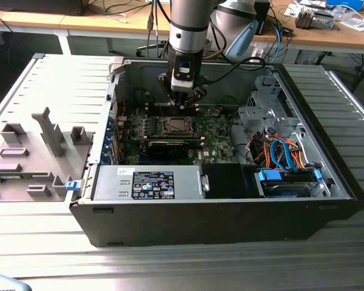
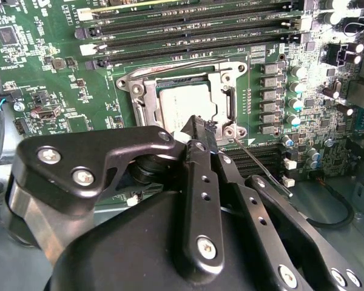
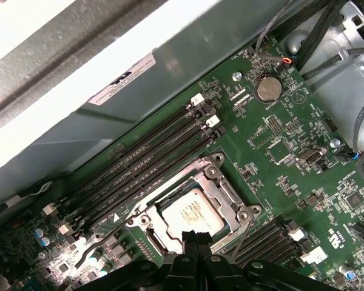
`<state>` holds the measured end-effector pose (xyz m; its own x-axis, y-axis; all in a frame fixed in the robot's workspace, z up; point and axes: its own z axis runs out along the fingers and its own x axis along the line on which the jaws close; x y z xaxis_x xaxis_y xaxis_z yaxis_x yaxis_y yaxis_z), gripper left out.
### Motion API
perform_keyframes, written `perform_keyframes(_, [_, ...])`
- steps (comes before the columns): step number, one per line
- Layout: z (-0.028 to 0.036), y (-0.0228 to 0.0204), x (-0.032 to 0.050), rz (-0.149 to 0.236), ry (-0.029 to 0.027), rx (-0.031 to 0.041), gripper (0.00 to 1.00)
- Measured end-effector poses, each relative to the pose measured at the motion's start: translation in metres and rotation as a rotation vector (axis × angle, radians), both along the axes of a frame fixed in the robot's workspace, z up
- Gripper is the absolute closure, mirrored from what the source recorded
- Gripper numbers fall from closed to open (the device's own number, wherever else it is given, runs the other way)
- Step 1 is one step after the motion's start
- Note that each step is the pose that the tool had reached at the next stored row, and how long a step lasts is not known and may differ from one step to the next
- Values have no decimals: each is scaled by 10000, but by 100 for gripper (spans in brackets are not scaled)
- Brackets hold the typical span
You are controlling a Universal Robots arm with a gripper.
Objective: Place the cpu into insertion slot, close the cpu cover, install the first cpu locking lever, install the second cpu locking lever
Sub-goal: 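Install the first cpu locking lever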
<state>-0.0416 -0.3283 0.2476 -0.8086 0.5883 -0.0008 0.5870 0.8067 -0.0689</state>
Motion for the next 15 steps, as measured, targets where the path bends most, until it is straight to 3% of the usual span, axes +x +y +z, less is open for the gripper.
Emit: perform_keyframes(15, [0, 0, 0, 102, 0, -1, 89])
